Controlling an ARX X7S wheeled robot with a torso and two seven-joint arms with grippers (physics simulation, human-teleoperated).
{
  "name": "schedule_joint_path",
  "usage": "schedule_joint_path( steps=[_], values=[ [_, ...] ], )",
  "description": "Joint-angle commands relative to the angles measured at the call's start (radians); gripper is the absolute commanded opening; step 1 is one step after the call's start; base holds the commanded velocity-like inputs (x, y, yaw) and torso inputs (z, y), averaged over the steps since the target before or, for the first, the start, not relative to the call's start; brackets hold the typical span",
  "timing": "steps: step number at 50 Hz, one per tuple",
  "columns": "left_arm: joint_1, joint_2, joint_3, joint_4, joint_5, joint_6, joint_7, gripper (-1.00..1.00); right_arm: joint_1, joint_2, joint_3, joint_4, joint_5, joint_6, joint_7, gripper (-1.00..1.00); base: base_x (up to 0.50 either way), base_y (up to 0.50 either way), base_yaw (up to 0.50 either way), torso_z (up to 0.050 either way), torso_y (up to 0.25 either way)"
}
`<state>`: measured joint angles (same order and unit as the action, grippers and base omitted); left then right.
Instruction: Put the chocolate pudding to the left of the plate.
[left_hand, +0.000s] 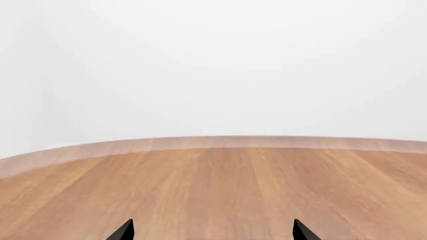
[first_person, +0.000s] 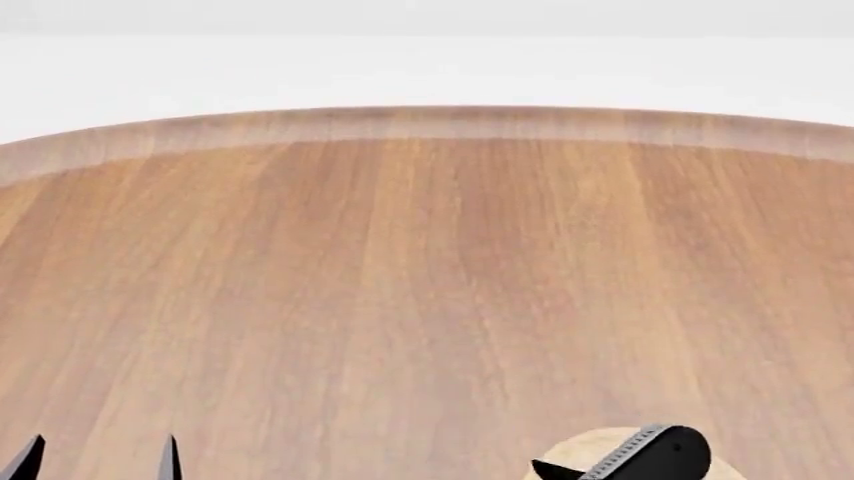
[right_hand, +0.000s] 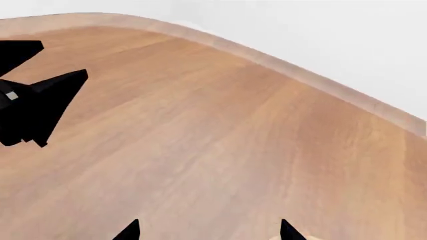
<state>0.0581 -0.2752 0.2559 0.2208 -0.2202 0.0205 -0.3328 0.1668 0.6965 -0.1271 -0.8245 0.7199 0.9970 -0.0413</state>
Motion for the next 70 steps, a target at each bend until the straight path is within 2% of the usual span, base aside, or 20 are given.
schedule_joint_path(
  steps=[1,10,16,24,33,38,47,70],
  values=[
    [0.000,-0.006,0.006,0.016,-0.005,-0.020,-0.006,1.00,-0.063,0.100,-0.001,-0.084,0.144,0.151,-0.105,1.00,0.00,0.00,0.00,0.000,0.000],
    [-0.005,-0.005,0.015,0.001,-0.003,-0.017,-0.006,1.00,-0.028,0.133,-0.027,-0.151,0.209,0.207,-0.102,1.00,0.00,0.00,0.00,0.000,0.000],
    [-0.011,-0.001,0.021,-0.020,0.000,-0.008,-0.006,1.00,-0.065,0.139,-0.040,-0.144,0.197,0.184,-0.101,1.00,0.00,0.00,0.00,0.000,0.000],
    [-0.018,0.001,0.025,-0.038,0.000,-0.003,-0.007,1.00,-0.093,0.155,-0.117,-0.112,0.109,0.118,-0.128,1.00,0.00,0.00,0.00,0.000,0.000],
    [-0.021,-0.001,0.028,-0.044,-0.003,-0.002,-0.009,1.00,-0.089,0.179,-0.115,-0.060,0.084,0.075,-0.163,1.00,0.00,0.00,0.00,0.000,0.000],
    [-0.021,-0.002,0.031,-0.046,-0.001,-0.001,-0.011,1.00,-0.098,0.211,-0.213,-0.046,-0.047,0.005,-0.188,1.00,0.00,0.00,0.00,0.000,0.000],
    [-0.014,-0.007,0.033,-0.030,-0.003,-0.002,-0.017,1.00,-0.127,0.207,-0.300,0.010,-0.154,-0.087,-0.206,1.00,0.00,0.00,0.00,0.000,0.000],
    [-0.022,-0.006,0.049,-0.058,0.003,0.015,-0.019,1.00,-0.134,0.179,-0.314,0.156,-0.199,-0.218,-0.251,1.00,0.00,0.00,0.00,0.000,0.000]
  ],
)
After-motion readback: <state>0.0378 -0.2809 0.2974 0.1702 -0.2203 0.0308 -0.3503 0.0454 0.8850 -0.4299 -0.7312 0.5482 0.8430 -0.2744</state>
